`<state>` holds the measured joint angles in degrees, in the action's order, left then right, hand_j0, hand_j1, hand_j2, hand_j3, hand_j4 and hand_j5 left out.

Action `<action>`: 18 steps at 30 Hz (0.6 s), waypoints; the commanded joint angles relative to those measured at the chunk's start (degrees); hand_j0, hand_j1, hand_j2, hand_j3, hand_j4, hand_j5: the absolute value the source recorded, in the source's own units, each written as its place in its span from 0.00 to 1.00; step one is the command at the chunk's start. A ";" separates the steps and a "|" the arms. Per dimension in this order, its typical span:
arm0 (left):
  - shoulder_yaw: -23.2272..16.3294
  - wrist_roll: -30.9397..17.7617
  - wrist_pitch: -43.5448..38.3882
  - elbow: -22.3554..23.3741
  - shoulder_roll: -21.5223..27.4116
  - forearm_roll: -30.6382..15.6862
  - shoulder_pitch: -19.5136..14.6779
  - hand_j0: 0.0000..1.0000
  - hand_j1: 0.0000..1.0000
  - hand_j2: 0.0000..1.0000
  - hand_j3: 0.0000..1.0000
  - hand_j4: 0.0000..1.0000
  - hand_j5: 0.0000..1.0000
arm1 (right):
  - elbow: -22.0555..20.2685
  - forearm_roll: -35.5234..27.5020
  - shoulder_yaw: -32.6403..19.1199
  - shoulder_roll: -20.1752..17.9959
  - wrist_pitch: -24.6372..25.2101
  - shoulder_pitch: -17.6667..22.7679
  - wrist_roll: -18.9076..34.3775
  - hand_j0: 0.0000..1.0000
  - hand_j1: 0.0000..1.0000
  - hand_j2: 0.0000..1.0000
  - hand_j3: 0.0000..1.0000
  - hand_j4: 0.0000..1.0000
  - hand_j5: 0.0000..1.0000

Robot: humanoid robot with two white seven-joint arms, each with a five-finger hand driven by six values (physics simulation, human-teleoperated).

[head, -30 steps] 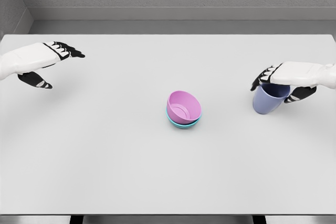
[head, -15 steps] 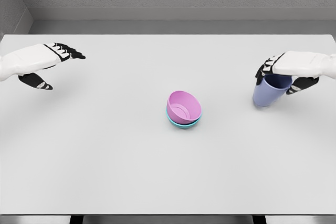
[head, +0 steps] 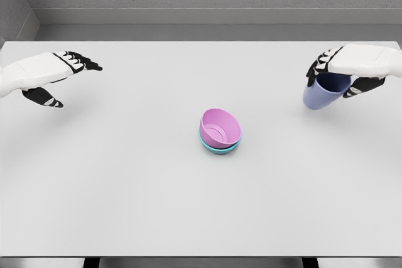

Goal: Stacking bowl and cup with both arms

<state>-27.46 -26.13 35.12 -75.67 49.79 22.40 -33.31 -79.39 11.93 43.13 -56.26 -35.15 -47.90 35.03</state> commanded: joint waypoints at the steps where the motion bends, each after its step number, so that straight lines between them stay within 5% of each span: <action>1: 0.03 0.11 -0.12 -0.01 0.13 -0.34 0.00 1.00 1.00 1.00 1.00 1.00 1.00 | -0.24 -0.32 -0.07 0.10 0.15 -0.09 -0.03 0.63 0.63 0.63 0.63 0.63 0.63; 18: 0.03 0.03 -0.12 -0.45 0.13 -0.26 0.09 1.00 1.00 1.00 1.00 1.00 1.00 | -3.84 -0.50 -1.39 1.51 0.15 -1.23 -0.03 0.60 0.60 0.60 0.60 0.60 0.60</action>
<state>-27.45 -26.13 35.12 -76.08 49.86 22.48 -33.22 -82.91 11.78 42.16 -54.71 -35.17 -49.13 35.04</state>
